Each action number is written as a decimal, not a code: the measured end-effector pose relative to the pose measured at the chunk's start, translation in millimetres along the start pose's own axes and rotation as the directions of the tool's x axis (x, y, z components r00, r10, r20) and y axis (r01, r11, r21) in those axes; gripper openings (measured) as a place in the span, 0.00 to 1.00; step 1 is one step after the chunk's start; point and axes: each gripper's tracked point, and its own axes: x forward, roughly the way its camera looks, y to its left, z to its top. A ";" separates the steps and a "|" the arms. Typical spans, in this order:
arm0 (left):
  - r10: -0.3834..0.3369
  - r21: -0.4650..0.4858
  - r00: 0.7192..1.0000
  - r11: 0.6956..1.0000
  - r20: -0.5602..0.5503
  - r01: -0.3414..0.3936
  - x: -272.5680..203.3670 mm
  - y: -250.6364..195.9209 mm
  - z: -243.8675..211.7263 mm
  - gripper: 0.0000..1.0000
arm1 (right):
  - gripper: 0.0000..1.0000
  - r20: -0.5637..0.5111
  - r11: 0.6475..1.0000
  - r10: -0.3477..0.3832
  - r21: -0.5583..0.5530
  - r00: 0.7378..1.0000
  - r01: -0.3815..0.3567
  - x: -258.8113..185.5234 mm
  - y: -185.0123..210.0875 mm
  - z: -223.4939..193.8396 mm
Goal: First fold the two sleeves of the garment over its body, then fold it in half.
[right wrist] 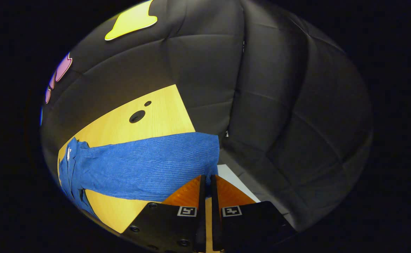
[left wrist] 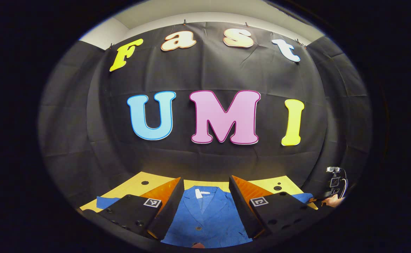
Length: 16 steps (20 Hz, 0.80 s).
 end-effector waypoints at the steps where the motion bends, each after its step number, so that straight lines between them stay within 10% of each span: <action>1: 0.001 0.001 1.000 1.000 -0.001 -0.001 -1.3 0.4 -0.4 0.74 | 0.11 -0.008 1.000 -0.004 -0.008 1.000 0.004 0.6 -0.4 0.4; 16: -0.023 -0.021 0.998 0.999 0.066 0.024 -44.4 42.4 -2.9 0.74 | 0.05 0.158 0.977 -0.072 -0.190 0.985 0.101 -116.4 61.0 39.5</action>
